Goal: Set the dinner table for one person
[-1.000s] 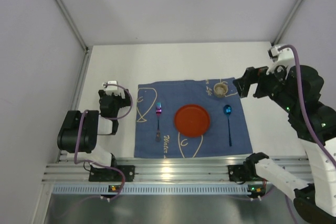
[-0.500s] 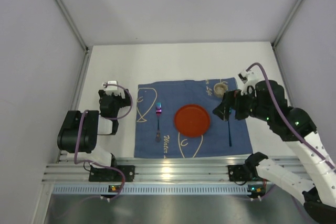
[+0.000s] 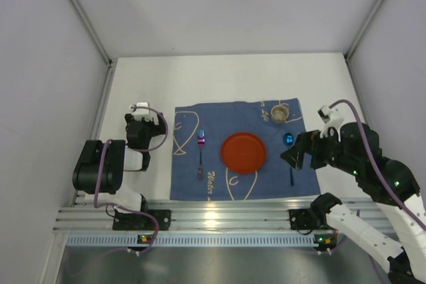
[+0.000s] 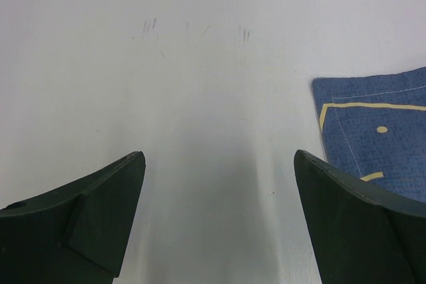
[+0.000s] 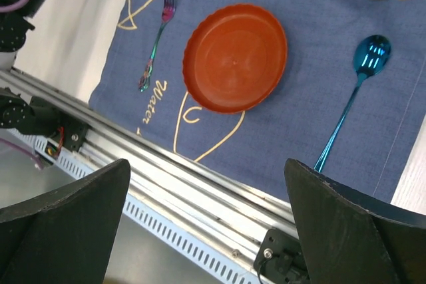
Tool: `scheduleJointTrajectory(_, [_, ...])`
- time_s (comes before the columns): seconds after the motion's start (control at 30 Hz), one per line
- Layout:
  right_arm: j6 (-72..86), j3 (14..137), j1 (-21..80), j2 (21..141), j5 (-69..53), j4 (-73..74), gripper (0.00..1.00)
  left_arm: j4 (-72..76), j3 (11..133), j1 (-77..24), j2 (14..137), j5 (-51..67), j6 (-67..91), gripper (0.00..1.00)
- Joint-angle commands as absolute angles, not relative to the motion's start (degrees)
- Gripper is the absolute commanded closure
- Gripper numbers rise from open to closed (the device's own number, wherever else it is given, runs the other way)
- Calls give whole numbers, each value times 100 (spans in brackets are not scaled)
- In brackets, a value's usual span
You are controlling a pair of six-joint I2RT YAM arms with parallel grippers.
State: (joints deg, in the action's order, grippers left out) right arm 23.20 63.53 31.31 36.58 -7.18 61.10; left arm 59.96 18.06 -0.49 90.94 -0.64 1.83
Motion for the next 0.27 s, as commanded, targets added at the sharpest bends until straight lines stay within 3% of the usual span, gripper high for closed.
scheduleJointTrajectory(0.0, [2416,6188,3217,3113,-309,6109,0,6460,1767,-44,9070,53,246,1])
scheduleJointTrajectory(0.17, [2610,6038,3217,2129,201,5793,0,6460,1767,-44,9062,53,237,1])
scheduleJointTrajectory(0.23, [2864,6038,3217,2031,955,5862,0,6460,1767,-44,9062,53,237,1])
